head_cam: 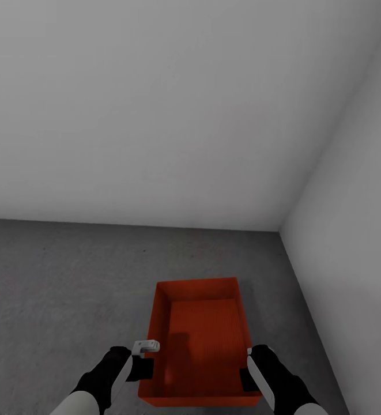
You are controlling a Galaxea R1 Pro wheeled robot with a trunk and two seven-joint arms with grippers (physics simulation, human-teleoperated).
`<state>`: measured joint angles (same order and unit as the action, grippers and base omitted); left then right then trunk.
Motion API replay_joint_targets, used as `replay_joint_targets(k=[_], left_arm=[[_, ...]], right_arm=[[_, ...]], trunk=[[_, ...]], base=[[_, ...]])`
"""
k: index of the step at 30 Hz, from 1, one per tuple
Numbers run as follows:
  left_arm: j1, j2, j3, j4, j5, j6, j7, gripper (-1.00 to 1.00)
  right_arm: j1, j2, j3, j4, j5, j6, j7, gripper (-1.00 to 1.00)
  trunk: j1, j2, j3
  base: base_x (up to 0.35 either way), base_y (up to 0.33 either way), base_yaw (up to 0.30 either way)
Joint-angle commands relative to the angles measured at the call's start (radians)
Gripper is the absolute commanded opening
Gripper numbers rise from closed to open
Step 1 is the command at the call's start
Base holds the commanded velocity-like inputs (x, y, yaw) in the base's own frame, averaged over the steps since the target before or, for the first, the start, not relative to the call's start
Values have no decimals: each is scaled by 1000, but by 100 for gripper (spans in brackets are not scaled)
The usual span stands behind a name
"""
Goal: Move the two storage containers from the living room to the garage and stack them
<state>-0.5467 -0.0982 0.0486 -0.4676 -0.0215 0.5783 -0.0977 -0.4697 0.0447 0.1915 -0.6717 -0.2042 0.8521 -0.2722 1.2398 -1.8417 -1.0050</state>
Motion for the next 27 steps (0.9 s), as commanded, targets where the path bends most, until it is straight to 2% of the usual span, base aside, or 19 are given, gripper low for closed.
replay_joint_targets(k=[1,27], left_arm=[[1,-2,-3,-1,11,6,-2,-100],[1,-2,-3,-1,11,6,-2,-100]], right_arm=[[-1,15,2,-2,-64,-8,-4,-100],[-1,15,2,-2,-64,-8,-4,-100]], trunk=[[0,0,-2],[0,0,-30]], base=[[0,0,0],[0,0,0]])
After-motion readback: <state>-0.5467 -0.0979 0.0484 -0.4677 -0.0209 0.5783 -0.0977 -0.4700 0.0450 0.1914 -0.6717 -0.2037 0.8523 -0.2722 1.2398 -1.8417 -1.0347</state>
